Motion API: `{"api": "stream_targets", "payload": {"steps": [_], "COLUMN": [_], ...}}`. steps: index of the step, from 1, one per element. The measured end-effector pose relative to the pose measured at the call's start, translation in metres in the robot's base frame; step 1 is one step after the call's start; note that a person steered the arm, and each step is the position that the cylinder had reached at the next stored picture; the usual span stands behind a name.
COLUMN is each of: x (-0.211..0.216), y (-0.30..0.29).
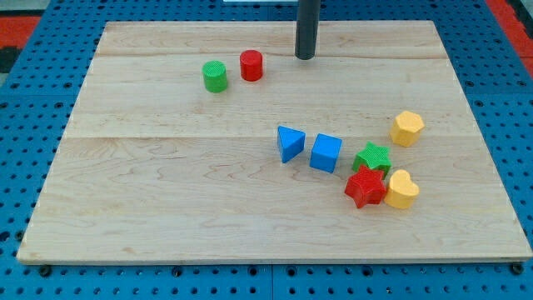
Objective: Slide the green circle towards the bottom left side of the board
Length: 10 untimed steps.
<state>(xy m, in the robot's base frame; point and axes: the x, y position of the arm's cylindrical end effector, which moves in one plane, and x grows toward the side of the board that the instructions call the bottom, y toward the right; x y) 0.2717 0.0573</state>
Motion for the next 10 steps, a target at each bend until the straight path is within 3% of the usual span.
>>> {"api": "stream_targets", "payload": {"steps": [4,5,6,7,10], "x": [-0.002,-0.011,0.007,0.041,0.042], "y": [-0.004,-0.02,-0.074,-0.088,-0.151]}}
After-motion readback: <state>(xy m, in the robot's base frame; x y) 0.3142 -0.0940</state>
